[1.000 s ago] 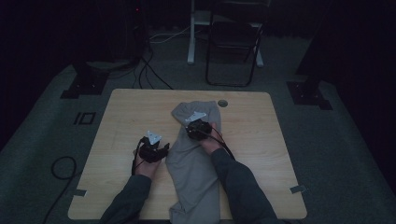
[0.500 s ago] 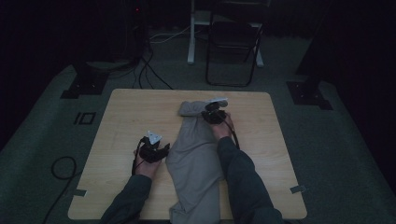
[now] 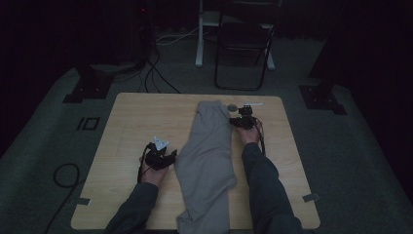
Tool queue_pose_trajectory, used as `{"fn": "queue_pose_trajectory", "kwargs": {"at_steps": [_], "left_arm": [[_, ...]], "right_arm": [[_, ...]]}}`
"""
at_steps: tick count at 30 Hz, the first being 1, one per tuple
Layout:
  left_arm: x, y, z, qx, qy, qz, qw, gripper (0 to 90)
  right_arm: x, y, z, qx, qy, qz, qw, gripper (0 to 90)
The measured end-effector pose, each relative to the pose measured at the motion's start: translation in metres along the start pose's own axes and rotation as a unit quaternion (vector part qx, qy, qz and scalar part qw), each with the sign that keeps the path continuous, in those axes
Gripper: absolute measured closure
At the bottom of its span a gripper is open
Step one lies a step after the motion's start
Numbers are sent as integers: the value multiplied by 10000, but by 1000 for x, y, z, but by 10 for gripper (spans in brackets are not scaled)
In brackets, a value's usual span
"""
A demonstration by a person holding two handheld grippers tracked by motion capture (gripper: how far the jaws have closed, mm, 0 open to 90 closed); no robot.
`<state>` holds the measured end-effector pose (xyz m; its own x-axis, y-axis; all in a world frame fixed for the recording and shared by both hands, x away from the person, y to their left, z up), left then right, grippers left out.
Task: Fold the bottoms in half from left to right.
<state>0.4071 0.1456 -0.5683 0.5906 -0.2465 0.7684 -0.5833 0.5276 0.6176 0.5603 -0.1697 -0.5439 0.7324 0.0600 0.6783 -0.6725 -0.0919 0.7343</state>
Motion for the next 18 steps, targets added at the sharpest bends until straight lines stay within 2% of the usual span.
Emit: {"fn": "queue_pose_trajectory", "kwargs": {"at_steps": [4,7,12,18], "left_arm": [[0,0,-1,-14,47,20,10000,492],[0,1,-3,-53,152,55,9999,488],[0,1,-3,-60,175,49,9998,484],[0,1,-4,-57,179,44,9998,473]], "right_arm": [[-2,-2,-9,109,42,-1,9999,588],[-7,-4,-13,-27,227,-114,9997,575],[-18,1,-14,-17,500,-114,9987,542],[-30,14,-15,99,471,-128,9988,512]]}}
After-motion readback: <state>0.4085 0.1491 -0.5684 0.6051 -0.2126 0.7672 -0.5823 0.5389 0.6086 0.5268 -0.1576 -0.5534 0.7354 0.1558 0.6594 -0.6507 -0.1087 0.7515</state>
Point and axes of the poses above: each handheld gripper's, and its own axes: y roughly backward along the jaws, x roughly out of its top, z roughly to its right, the point moved 4 cm from there along -y, roughly forward along the jaws, and after that the axes turned 15 degrees about -x, right-handed, at the moved point
